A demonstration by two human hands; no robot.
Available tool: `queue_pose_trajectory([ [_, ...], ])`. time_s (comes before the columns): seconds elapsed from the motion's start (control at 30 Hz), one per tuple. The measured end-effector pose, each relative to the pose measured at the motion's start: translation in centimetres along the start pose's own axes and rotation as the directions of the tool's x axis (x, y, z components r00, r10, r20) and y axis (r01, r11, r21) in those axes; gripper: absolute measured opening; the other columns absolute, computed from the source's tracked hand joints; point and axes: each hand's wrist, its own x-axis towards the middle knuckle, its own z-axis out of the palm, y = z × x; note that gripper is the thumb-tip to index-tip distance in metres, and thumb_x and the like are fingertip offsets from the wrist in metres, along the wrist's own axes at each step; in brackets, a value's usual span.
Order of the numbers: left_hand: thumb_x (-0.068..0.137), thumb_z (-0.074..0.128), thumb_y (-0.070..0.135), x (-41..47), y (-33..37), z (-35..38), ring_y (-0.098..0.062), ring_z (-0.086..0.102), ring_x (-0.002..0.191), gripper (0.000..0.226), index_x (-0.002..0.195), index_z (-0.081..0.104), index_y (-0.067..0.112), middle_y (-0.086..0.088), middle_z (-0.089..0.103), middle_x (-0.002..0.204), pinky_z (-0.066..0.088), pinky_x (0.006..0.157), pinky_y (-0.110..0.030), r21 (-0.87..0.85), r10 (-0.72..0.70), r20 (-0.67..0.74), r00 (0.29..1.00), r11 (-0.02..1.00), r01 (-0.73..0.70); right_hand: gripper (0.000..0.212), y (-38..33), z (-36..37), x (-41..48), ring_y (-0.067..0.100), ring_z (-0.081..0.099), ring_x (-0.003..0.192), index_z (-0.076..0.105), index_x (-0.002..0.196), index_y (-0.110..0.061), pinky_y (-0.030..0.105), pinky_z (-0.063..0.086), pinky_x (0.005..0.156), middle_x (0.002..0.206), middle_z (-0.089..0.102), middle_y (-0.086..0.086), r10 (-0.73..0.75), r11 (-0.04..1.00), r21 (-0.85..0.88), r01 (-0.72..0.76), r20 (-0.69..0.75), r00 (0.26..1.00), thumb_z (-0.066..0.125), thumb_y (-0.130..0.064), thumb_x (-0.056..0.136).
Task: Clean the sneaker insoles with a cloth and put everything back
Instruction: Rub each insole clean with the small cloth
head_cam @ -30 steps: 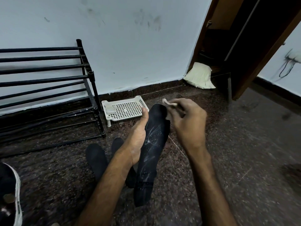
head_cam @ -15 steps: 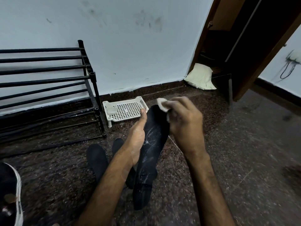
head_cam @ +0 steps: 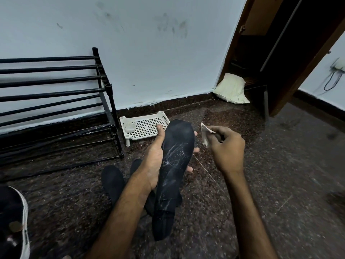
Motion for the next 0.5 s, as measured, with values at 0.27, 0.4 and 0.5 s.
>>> queue_pose_trajectory([
  [0.27,0.089,0.027,0.074,0.3,-0.4,-0.3,-0.032,0.068,0.077,0.084,0.120,0.068,0.008,-0.024,0.069,0.098,0.059,0.056,-0.043,0.052,0.040,0.011,0.999,0.998,-0.041,0.022,-2.3,-0.4,0.1,0.014,0.071,0.094,0.073,0.108,-0.012,0.027,0.057,0.077,0.098,0.075,0.000,0.076,0.907,0.387,-0.164,0.234,0.969,0.071,-0.022,0.089],
  [0.4,0.088,0.025,0.073,0.0,-0.3,0.1,-0.025,0.070,0.074,0.082,0.125,0.063,0.010,-0.015,0.072,0.096,0.059,0.057,-0.043,0.119,0.033,0.023,0.999,0.992,-0.036,0.016,-2.6,-0.6,0.1,0.013,0.071,0.088,0.074,0.100,-0.015,0.033,0.058,0.079,0.093,0.075,-0.002,0.001,0.934,0.346,-0.083,0.228,0.974,0.076,-0.017,0.084],
  [0.5,0.088,0.026,0.072,-0.3,-0.2,0.2,-0.028,0.070,0.087,0.085,0.134,0.058,0.008,-0.019,0.069,0.111,0.059,0.068,-0.046,0.125,0.038,0.070,0.997,0.991,-0.046,0.013,-2.8,-0.6,0.2,0.012,0.070,0.086,0.075,0.096,-0.016,0.028,0.057,0.075,0.090,0.075,-0.002,0.023,0.925,0.371,-0.083,0.163,0.986,0.077,-0.014,0.083],
])
